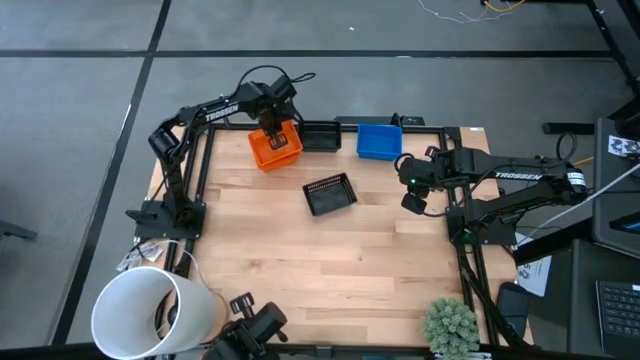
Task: Stack baskets by color
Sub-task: Stack the orange basket on top of the other orange baskets
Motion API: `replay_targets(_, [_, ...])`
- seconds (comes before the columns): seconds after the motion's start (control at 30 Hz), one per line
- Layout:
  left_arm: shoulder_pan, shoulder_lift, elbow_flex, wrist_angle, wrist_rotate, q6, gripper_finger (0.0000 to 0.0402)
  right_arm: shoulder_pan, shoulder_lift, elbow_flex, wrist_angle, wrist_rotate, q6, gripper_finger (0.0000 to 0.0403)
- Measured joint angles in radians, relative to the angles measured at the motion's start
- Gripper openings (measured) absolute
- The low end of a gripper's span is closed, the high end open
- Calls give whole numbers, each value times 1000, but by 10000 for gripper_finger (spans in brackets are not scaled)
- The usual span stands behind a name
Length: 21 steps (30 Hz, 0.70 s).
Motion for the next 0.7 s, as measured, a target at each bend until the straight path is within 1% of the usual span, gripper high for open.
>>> replay_targets(0.1, [0, 0, 0, -3, 4, 0, 0, 0, 0, 0, 0, 0, 0, 116])
replay_targets(0.17, [0, 0, 0, -10, 24, 0, 4, 0, 0, 0, 0, 0, 0, 116])
replay_targets(0.3, [0, 0, 0, -20, 37, -5, 26, 0, 0, 0, 0, 0, -1, 116])
replay_targets(0.47, [0, 0, 0, -22, 21, -6, 50, 0, 0, 0, 0, 0, -2, 116])
replay_targets(0.7, [0, 0, 0, -21, 19, -28, 55, 0, 0, 0, 0, 0, -3, 116])
